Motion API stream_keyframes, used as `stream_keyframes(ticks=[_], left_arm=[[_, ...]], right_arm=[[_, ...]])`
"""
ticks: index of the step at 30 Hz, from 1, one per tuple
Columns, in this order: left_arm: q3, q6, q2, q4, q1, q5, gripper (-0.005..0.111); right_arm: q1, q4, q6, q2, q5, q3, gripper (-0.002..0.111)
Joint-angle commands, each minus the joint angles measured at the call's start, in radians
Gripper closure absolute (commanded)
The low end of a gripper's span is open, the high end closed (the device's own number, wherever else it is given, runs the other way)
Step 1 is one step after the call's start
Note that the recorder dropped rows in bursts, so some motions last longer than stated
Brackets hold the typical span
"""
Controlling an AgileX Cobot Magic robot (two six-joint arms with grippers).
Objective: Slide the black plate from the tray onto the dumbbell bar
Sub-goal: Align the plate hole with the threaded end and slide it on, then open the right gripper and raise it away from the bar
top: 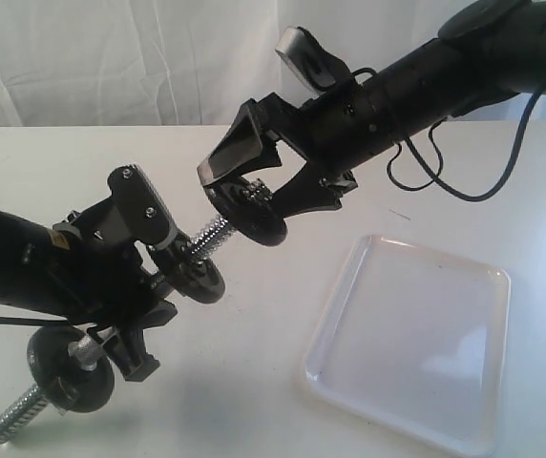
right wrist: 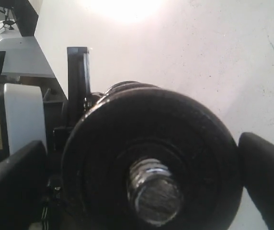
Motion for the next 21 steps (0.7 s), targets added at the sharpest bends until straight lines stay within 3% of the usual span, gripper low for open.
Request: stream_keyframes(ticks=[1,16,19,21], left_arm=[[-0.037,0.007,-0.048,-0.039,-0.006,-0.147,0.107],[-0.037,0.007,-0.084,-0.039,-0.006,-0.162,0.107],[-0.037,0.007,-0.091,-0.039,-0.006,-0.180,0.107],[-0.037,0.007,-0.091,-0.039,-0.006,-0.195,0.107]], right_arm=[[0.005,0.108,-0.039,-0.033,0.029,-0.017,0.003],[-0.075,0.097,-0.049,-0.071,0.029,-0.168,0.005],[-0.077,0.036,-0.049,-0.106,0.029,-0.179,0.026],[-0.077,-0.057,-0.045,-0.133,0.029,-0.186,0.058]])
